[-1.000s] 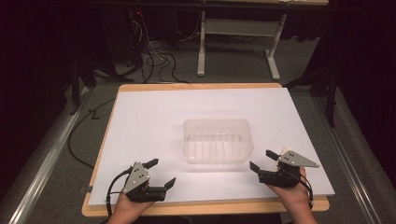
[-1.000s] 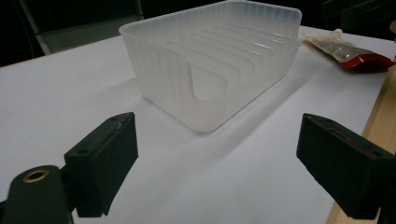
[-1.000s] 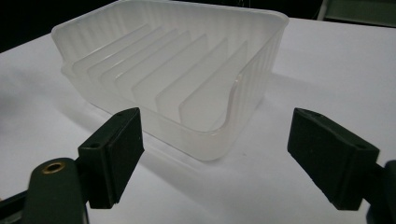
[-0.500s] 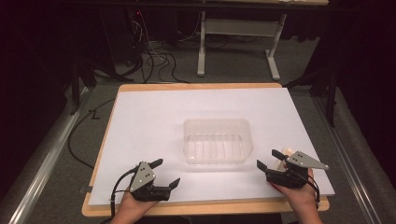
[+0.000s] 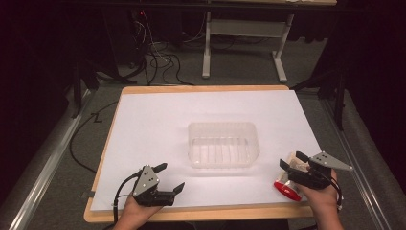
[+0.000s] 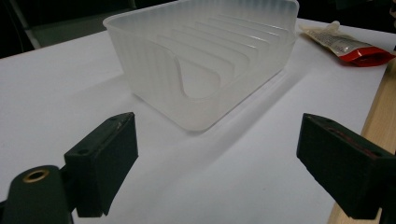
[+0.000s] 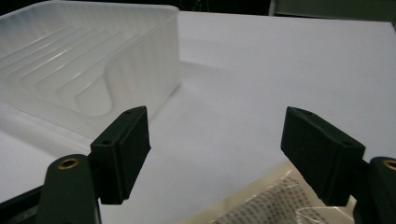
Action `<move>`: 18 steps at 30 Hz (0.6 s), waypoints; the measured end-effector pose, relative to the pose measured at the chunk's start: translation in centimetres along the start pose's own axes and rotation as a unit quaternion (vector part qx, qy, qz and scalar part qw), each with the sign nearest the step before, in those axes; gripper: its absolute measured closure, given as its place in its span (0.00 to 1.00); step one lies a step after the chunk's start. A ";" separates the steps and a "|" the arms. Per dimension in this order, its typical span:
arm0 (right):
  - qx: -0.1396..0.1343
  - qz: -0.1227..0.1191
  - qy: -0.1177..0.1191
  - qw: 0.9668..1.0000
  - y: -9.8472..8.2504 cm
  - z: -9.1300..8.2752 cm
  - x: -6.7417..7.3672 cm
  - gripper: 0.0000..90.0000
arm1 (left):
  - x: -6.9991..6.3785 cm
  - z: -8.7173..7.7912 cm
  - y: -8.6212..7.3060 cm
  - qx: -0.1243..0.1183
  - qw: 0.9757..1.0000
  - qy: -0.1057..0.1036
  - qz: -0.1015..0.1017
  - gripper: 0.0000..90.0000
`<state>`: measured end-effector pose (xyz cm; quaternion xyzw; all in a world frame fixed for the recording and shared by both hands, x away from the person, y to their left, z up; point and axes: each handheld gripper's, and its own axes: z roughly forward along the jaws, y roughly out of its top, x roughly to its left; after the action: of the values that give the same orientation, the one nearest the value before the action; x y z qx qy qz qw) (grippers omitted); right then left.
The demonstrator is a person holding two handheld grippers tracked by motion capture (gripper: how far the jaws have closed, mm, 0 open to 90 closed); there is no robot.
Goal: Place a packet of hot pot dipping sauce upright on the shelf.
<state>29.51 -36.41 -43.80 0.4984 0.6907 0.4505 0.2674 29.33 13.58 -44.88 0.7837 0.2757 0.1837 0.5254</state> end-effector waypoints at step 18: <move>0.019 0.051 -0.054 0.997 -1.1 -0.8 -4.4 0.20 | 0.3 0.0 0.0 0.001 1.000 0.008 -0.008 0.10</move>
<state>29.93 -40.88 -44.77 0.5617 0.6575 0.4224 0.2716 29.52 13.76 -44.89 0.7808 0.2860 0.1854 0.5237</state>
